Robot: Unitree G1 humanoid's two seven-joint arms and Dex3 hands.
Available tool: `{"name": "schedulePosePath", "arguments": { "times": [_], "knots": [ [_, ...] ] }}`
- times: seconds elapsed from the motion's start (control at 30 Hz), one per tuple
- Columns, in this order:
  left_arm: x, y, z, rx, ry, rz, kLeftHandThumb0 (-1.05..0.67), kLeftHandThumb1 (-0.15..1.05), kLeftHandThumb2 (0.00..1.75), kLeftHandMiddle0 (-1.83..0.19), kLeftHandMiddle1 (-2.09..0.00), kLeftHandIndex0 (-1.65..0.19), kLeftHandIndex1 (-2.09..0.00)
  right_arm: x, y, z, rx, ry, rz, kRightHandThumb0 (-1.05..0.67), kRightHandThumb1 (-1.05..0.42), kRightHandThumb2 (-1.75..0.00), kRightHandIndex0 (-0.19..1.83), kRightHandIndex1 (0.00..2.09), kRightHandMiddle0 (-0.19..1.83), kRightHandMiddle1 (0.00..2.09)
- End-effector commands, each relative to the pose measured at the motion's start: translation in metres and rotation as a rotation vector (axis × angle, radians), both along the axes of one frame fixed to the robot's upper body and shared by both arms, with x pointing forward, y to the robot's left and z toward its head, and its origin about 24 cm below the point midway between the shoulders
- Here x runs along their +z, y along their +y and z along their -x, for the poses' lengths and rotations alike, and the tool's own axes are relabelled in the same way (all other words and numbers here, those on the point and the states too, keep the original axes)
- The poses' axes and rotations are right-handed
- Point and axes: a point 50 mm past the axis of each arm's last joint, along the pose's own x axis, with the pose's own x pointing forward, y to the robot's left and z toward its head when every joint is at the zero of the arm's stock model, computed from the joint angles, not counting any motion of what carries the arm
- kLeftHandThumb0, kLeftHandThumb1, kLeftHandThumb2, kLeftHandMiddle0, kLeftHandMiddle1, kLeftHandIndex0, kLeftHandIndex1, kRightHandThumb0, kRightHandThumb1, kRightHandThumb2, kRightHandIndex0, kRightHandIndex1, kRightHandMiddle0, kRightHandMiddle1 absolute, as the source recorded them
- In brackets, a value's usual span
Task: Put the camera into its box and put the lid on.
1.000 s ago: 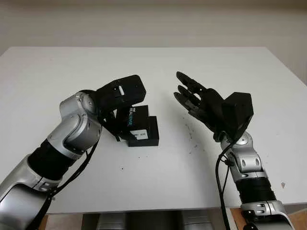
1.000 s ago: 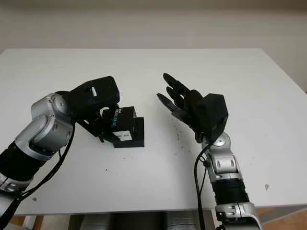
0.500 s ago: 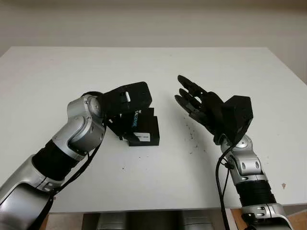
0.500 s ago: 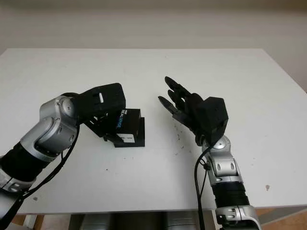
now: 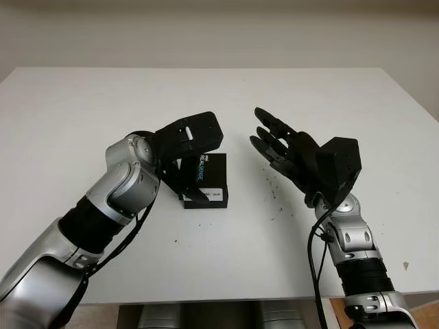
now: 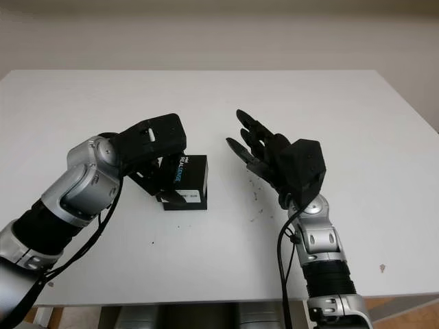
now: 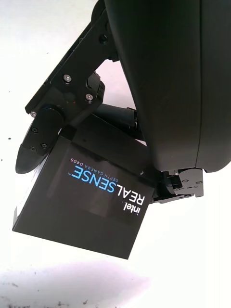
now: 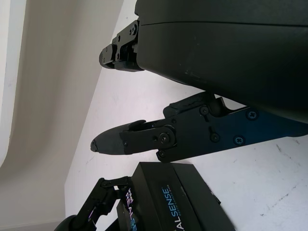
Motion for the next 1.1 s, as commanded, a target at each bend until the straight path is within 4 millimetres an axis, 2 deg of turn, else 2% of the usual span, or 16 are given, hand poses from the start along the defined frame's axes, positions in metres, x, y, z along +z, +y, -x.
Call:
{"name": "schedulePosePath", "arguments": {
  "times": [0.0,0.13,0.2,0.5,0.63,0.67,0.7,0.77,0.8,0.83,0.87,0.9,0.93,0.97,1.07],
  "knots": [
    [0.0,-0.007,0.0,-0.008,0.018,0.024,-0.27,1.05,0.36,-0.39,-2.09,-0.12,-1.98,0.002,0.002,-0.001,0.005,-0.014,-0.011,-0.63,-1.05,-0.2,0.14,0.05,0.19,0.06],
    [-0.002,-0.009,0.001,0.01,0.021,0.033,-0.25,1.05,0.36,-0.34,-2.09,-0.08,-1.91,0.002,0.002,-0.001,0.002,-0.018,-0.006,-0.64,-1.05,-0.19,0.15,0.06,0.2,0.06],
    [-0.003,-0.01,0.001,0.012,0.019,0.039,-0.24,1.05,0.35,-0.37,-2.09,-0.13,-1.93,0.001,0.002,-0.001,0.0,-0.018,-0.005,-0.64,-1.05,-0.19,0.15,0.06,0.21,0.07],
    [-0.007,-0.01,0.005,0.013,0.005,0.016,-0.26,1.05,0.38,-0.3,-2.09,-0.06,-1.93,0.0,0.003,-0.001,0.002,-0.017,-0.009,-0.64,-1.05,-0.19,0.16,0.06,0.21,0.07],
    [-0.008,-0.009,0.009,-0.002,-0.004,0.016,-0.3,1.05,0.39,-0.17,-2.06,-0.05,-1.9,0.0,0.004,-0.002,0.008,-0.013,-0.014,-0.64,-1.05,-0.19,0.14,0.05,0.2,0.06],
    [-0.008,-0.009,0.009,-0.01,-0.006,0.011,-0.31,1.05,0.39,-0.1,-2.01,0.0,-1.83,0.0,0.004,-0.002,0.008,-0.013,-0.014,-0.64,-1.05,-0.19,0.14,0.05,0.2,0.06],
    [-0.008,-0.009,0.01,-0.022,-0.002,-0.002,-0.33,1.05,0.39,-0.04,-1.95,0.06,-1.74,0.0,0.005,-0.002,0.009,-0.013,-0.016,-0.63,-1.05,-0.19,0.14,0.05,0.2,0.06],
    [-0.008,-0.01,0.011,-0.06,0.039,-0.047,-0.39,1.05,0.42,0.11,-1.65,0.16,-1.4,-0.001,0.005,-0.002,0.01,-0.012,-0.021,-0.63,-1.05,-0.19,0.14,0.05,0.2,0.06],
    [-0.008,-0.011,0.011,-0.096,0.065,-0.086,-0.42,1.05,0.44,0.15,-1.38,0.17,-1.22,-0.001,0.005,-0.002,0.01,-0.013,-0.02,-0.62,-1.05,-0.19,0.14,0.05,0.2,0.06],
    [-0.007,-0.011,0.011,-0.13,0.081,-0.126,-0.48,1.05,0.47,0.1,-0.8,0.17,-0.85,-0.001,0.005,-0.002,0.01,-0.014,-0.022,-0.63,-1.05,-0.19,0.15,0.05,0.21,0.07],
    [-0.007,-0.011,0.011,-0.152,0.09,-0.154,-0.51,1.05,0.48,0.06,-0.48,0.17,-0.64,-0.001,0.005,-0.002,0.01,-0.014,-0.024,-0.63,-1.05,-0.18,0.15,0.05,0.21,0.07],
    [-0.007,-0.012,0.012,-0.156,0.097,-0.175,-0.53,1.05,0.49,0.04,-0.3,0.16,-0.51,-0.002,0.004,-0.002,0.011,-0.015,-0.024,-0.64,-1.05,-0.18,0.15,0.05,0.21,0.07],
    [-0.006,-0.013,0.012,-0.159,0.101,-0.199,-0.56,1.05,0.48,0.08,-0.15,0.18,-0.3,-0.002,0.004,-0.002,0.009,-0.016,-0.02,-0.64,-1.05,-0.18,0.15,0.06,0.22,0.07],
    [-0.006,-0.013,0.013,-0.164,0.103,-0.217,-0.58,1.05,0.48,0.13,-0.09,0.18,-0.15,-0.002,0.004,-0.002,0.009,-0.016,-0.021,-0.65,-1.05,-0.18,0.15,0.06,0.22,0.07],
    [-0.005,-0.015,0.015,-0.178,0.098,-0.249,-0.61,1.05,0.48,0.19,-0.01,0.19,-0.02,-0.003,0.003,-0.001,0.007,-0.014,-0.021,-0.64,-1.05,-0.18,0.16,0.06,0.22,0.07]
  ]
}}
